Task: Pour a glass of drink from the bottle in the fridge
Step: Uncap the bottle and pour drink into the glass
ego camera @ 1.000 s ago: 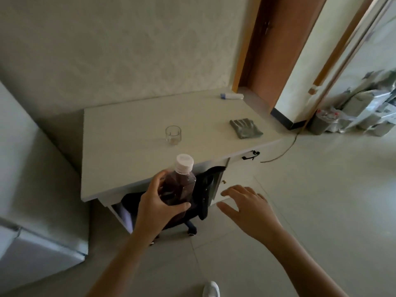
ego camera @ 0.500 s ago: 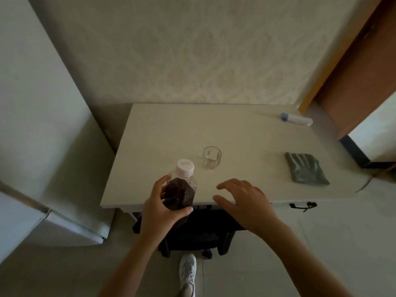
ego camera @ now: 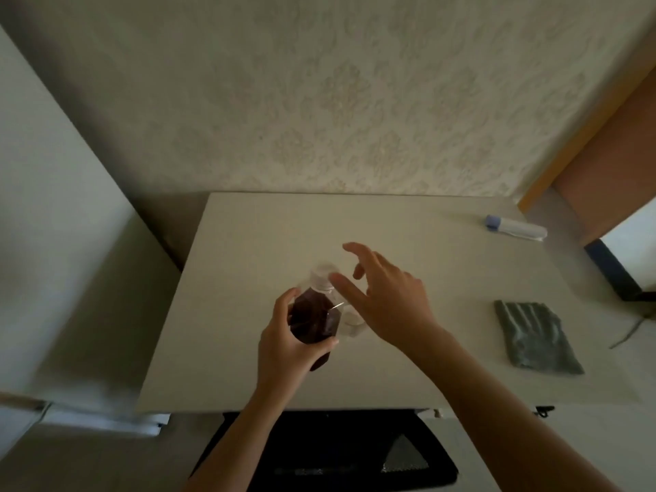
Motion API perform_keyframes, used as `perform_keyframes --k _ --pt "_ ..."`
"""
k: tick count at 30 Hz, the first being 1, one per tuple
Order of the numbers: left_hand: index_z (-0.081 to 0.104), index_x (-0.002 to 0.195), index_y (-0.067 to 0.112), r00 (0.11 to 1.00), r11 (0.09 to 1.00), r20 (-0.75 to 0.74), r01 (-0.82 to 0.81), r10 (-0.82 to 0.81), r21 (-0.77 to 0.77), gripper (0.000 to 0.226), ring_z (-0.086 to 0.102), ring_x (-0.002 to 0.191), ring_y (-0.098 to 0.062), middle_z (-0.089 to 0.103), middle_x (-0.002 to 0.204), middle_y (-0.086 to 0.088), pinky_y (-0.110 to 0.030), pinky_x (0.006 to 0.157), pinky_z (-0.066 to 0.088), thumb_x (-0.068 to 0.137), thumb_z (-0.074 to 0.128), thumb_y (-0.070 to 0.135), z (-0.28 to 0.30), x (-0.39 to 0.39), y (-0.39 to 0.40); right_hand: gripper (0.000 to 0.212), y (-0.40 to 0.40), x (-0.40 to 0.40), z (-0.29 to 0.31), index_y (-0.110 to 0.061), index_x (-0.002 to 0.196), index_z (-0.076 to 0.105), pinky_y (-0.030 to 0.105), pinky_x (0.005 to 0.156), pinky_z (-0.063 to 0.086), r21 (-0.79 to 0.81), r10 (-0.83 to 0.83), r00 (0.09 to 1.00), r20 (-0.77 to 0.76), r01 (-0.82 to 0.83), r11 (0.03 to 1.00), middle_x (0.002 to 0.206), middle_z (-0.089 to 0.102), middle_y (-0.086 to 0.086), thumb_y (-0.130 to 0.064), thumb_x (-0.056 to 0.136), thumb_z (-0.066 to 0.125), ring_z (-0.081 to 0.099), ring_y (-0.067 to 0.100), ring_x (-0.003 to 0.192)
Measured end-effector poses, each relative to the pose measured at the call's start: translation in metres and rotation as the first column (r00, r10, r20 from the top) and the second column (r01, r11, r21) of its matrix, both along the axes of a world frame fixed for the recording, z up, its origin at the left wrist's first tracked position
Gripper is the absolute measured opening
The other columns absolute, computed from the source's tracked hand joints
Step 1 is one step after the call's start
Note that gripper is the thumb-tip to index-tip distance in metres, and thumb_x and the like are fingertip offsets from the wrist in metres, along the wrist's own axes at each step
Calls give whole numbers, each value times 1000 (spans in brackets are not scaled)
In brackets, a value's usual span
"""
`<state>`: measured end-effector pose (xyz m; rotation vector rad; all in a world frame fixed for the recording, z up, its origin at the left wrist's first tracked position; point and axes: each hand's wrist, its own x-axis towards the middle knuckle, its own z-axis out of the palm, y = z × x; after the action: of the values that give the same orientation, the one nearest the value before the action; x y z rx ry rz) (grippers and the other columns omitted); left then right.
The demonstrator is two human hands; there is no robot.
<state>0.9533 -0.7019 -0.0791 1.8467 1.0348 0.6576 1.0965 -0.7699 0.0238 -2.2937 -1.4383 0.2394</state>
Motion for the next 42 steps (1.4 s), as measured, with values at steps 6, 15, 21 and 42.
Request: perform_keyframes --k 6,15,21,42 --pt "39 126 36 992 992 -6 -124 124 39 86 59 105 -10 61 118 8 -34 88 53 54 86 43 4 24 1 59 67 21 -1 -19 100 42 27 57 41 -110 88 981 176 -69 991 68 59 -2 -74 83 27 56 15 57" --pt "42 123 37 988 986 -4 -156 156 60 85 62 97 -7 64 110 10 -31 82 56 51 87 41 8 38 -1 27 80 37 -7 -15 83 45 26 52 38 24 247 948 202 -257 966 52 47 -4 -42 87 46 46 17 47" --pt "42 120 38 993 993 -4 -116 116 27 85 64 91 -5 66 103 12 -30 77 57 47 85 44 6 39 0 20 80 44 -7 -10 72 55 20 44 27 196 414 879 236 -461 866 40 29 -8 -30 76 57 29 17 34" --pt "40 126 37 998 994 -17 -64 66 93 89 60 99 -4 61 109 14 -32 82 55 49 83 46 1 17 16 35 80 67 19 -36 124 50 16 64 35 -181 708 697 114 -686 705 104 54 -13 -46 91 45 52 5 75"
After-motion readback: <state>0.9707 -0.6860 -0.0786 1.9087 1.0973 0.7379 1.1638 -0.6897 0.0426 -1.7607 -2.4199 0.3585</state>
